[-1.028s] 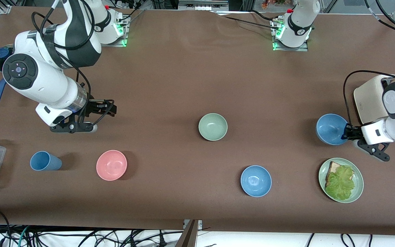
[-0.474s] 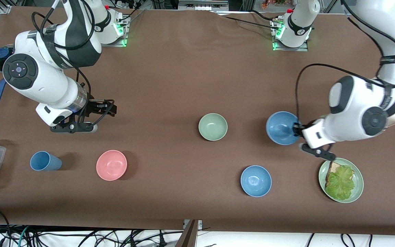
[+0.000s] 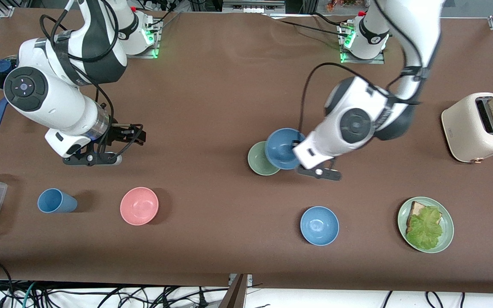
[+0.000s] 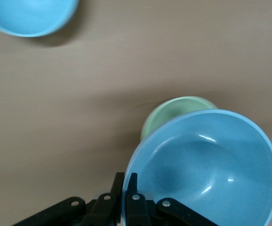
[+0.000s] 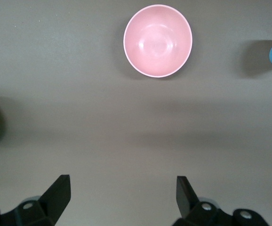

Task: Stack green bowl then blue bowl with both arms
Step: 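Carry the blue bowl with the left gripper over the green bowl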

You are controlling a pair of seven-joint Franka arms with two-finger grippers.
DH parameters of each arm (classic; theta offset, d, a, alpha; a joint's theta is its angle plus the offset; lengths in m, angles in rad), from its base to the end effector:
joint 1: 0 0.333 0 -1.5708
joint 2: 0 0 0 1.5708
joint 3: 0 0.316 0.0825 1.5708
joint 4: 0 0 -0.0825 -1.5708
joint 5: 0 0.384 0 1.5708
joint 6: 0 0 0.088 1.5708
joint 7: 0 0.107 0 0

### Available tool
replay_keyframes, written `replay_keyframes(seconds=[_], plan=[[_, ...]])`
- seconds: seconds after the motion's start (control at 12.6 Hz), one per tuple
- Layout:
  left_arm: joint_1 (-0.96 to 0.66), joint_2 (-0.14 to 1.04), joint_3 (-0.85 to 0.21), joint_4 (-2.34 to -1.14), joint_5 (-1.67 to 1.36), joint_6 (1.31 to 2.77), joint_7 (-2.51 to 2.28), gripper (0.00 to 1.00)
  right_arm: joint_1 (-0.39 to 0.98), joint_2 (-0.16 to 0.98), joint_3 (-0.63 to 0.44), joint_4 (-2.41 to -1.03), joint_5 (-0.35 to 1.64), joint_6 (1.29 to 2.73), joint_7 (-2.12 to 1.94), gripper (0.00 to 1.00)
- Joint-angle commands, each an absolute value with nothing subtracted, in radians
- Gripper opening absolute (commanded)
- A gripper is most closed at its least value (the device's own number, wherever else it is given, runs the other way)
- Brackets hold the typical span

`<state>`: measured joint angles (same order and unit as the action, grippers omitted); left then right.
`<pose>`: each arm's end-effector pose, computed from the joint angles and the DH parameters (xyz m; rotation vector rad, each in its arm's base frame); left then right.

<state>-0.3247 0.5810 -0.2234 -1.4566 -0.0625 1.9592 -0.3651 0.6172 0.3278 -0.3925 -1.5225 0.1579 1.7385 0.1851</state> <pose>0.6105 -0.3461 0.3477 2.9957 -0.1886 -0.2076 0.6175 0.1866 0.4761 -3.1262 -0.0312 0.1417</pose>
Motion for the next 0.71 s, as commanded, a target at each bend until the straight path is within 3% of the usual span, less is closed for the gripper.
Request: replay_keyframes(seconds=[0.0, 0.24, 0.63], plan=[[-0.376, 0.69, -0.206, -1.371, -0.081, 2.058, -0.405, 0.05, 0.624, 0.311, -0.397, -1.532, 0.155, 1.729, 0.173, 0.99], [-0.394, 0.751, -0.206, -1.384, -0.078, 2.175, -0.396, 0.05, 0.624, 0.311, -0.397, -1.534, 0.155, 1.729, 0.173, 0.99], [-0.388, 0.714, -0.209, -1.443, -0.078, 2.116, -0.356, 0.05, 0.623, 0.311, -0.397, -1.534, 0.155, 1.729, 0.175, 0.99]])
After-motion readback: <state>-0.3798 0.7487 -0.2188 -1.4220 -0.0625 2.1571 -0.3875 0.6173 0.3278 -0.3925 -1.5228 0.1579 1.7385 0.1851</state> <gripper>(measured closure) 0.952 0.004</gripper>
